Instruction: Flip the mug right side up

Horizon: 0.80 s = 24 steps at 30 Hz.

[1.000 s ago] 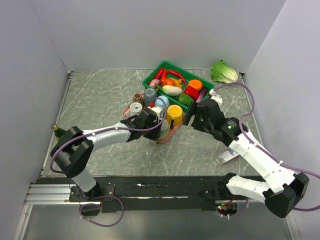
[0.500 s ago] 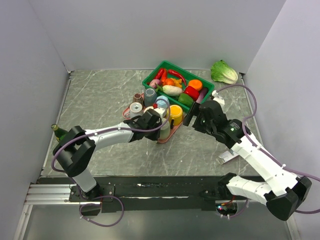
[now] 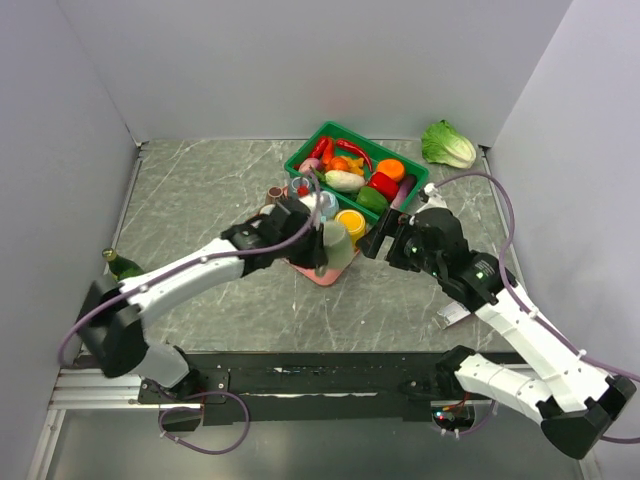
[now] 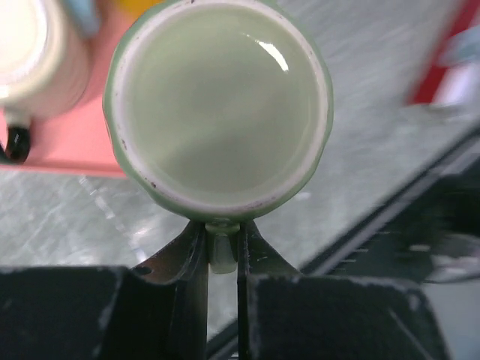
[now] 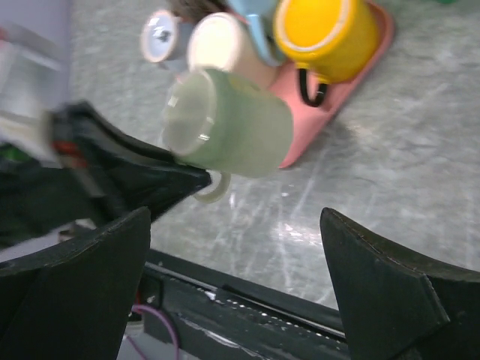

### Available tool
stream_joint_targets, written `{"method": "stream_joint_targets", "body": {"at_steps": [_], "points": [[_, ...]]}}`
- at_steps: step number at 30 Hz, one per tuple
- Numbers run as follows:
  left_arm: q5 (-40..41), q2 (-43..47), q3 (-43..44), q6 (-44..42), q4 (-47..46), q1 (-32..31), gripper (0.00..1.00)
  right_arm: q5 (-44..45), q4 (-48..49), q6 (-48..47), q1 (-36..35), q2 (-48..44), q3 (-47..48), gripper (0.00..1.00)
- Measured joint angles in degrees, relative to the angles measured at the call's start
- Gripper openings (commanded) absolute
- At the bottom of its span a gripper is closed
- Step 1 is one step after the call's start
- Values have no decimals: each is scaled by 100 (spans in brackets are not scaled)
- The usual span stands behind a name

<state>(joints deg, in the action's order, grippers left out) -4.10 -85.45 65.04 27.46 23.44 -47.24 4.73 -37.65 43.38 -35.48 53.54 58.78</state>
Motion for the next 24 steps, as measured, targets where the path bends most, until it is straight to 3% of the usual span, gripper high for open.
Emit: {"method": "stream_joint_targets", "body": {"at_steps": [9, 15, 19, 24], "points": [[-833, 1309, 774, 981, -444, 365, 1, -758, 1049, 44, 0, -472, -262, 100], [-1084, 1716, 990, 1775, -1381, 544, 1, -1338, 1899, 136, 0, -601, -22, 94], [-1423, 1812, 988, 2391, -2271, 538, 1, -2275, 3274, 256, -2, -483, 50, 94], [-1829, 1812, 990, 2914, -3047, 538, 1, -2802, 4470, 514, -17, -273, 48, 91]]}}
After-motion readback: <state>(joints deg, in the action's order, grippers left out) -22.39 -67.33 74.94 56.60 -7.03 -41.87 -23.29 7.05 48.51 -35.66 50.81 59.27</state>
